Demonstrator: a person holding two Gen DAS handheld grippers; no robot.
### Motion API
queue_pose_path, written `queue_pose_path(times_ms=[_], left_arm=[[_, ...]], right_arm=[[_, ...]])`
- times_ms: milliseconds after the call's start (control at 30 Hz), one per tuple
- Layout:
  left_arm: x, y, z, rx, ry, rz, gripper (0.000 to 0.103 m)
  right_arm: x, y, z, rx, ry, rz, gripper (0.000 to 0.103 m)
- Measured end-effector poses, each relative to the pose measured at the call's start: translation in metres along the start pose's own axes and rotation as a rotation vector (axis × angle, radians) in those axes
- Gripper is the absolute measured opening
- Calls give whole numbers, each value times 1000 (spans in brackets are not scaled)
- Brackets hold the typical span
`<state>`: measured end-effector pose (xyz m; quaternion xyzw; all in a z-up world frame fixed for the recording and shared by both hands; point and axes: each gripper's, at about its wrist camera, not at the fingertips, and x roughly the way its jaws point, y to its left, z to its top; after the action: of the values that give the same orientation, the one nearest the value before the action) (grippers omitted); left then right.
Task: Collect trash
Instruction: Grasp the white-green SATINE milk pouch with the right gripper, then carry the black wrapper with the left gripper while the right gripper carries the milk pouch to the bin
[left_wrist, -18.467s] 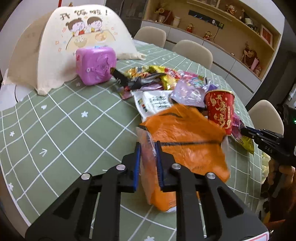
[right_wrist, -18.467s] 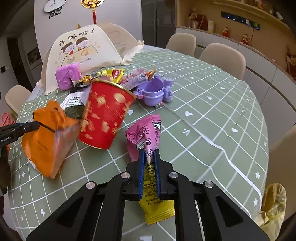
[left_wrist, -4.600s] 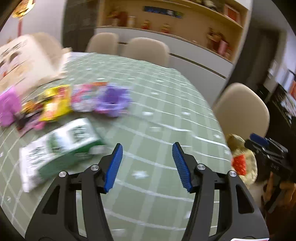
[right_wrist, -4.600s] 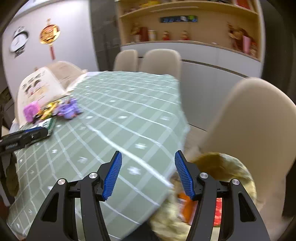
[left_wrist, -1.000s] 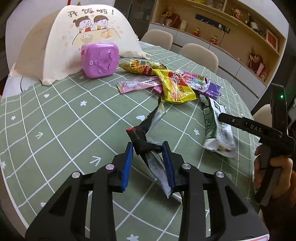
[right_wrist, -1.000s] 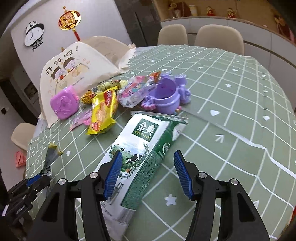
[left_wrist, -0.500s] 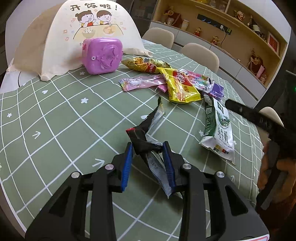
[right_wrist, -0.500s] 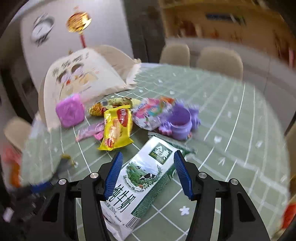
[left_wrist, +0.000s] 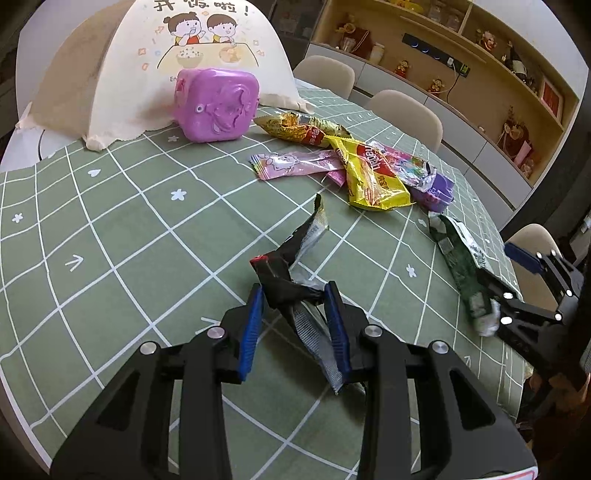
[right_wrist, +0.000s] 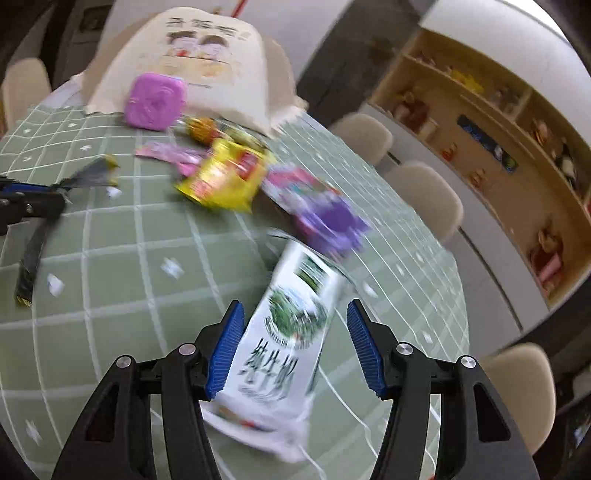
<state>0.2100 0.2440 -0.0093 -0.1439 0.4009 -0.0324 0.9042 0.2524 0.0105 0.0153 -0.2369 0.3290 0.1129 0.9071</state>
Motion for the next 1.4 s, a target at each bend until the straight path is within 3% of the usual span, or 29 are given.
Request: queue_pose_path(times_ms=[167,267,400,600,633,900,1200,1400], left_arm=[[1,1,0,-8,4,-8,31],[1,2,-1,-13,4,-8,31],[2,3,0,-17,8,-7,31],[3,2,-1,-14,7,6,31],[2,2,-1,-17,2,9,31],[-5,-17,-2,7,-8,-23,31],[-15,-92,1,123,-32,-109,31],[-7,-167,-7,225,-8,-199,31]], right_arm=[[15,-55,-10,357,37,220,54],[30,-58,-7,399,47,292,54],[52,-45,1,360,101,377,54],[67,-26,13,245,153,311,54],[67,-27,13,251,150,308,50],[22,-48,7,250,35,263,50],[-34,-92,-34,269,-63,180,50],[-60,-141,-77,339,-92,108,50]])
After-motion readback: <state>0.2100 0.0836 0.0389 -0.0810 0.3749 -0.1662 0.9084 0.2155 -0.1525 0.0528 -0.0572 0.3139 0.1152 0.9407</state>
